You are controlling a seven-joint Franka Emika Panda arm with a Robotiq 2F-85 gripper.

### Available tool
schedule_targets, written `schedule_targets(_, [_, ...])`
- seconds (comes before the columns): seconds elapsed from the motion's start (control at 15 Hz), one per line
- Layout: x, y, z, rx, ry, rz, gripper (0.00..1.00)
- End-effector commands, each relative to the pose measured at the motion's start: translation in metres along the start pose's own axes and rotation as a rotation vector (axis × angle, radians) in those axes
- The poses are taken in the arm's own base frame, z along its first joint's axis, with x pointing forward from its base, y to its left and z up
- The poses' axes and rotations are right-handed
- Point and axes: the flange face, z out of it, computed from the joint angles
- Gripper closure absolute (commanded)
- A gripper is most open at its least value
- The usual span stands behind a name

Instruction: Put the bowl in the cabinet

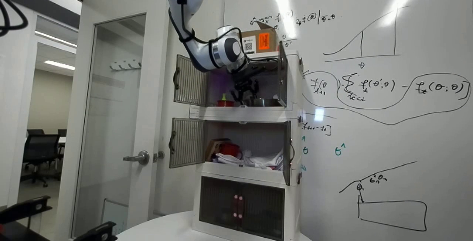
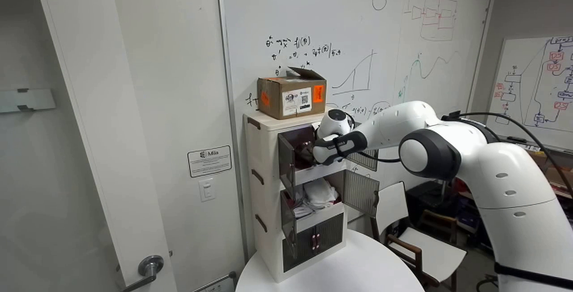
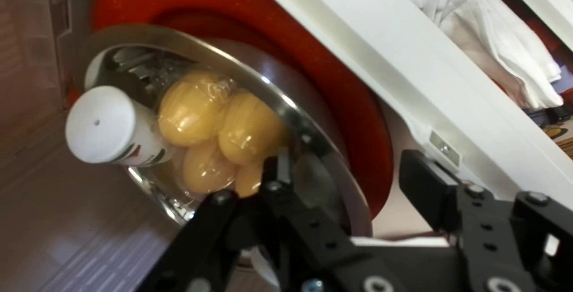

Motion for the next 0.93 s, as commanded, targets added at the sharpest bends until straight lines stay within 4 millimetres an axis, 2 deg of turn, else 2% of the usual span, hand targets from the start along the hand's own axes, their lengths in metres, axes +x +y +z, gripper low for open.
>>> schedule_targets(0.0, [0.003,-0.01,0.031,0.03,-0.053,0.024,0.05])
schedule_targets(0.07, [0.002,-0.009,0.029,0.016,-0.04,0.021,0.0])
schedule_targets(0.33, [-0.006,-0.016,0.011,0.003,0.005,0.038,0.0])
schedule_targets(0.67, [-0.021,-0.028,-0.022,0.095,0.1,0.178,0.0])
schedule_targets(0.87, [-0.028,-0.055,-0.038,0.217,0.145,0.285,0.0])
